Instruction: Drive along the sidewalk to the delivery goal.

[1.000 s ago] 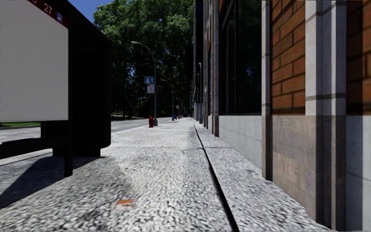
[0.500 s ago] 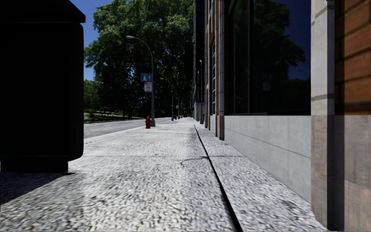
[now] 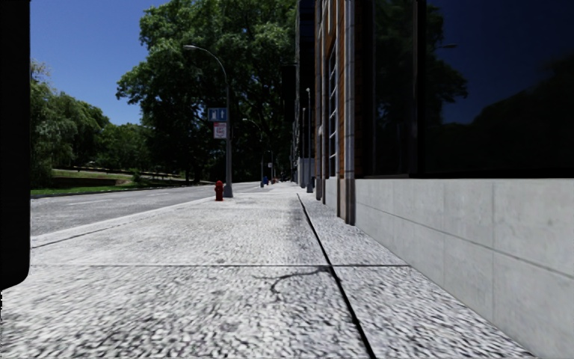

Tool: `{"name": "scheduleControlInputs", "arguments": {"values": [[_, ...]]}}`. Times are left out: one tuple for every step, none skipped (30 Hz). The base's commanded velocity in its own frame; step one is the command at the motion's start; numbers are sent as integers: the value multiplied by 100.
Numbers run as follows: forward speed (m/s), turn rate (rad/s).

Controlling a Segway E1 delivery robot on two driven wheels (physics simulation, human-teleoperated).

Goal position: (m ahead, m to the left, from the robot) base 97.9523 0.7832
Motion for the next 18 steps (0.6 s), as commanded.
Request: {"name": "scheduleControlInputs", "arguments": {"values": [[200, -20], [200, -20], [200, -20], [200, -20], [200, -20], [200, -20], [200, -20], [200, -20], [200, -20], [200, -20], [200, -20], [200, -20], [200, -20], [200, -20], [200, -20], [200, -5], [200, -5], [200, 0]]}}
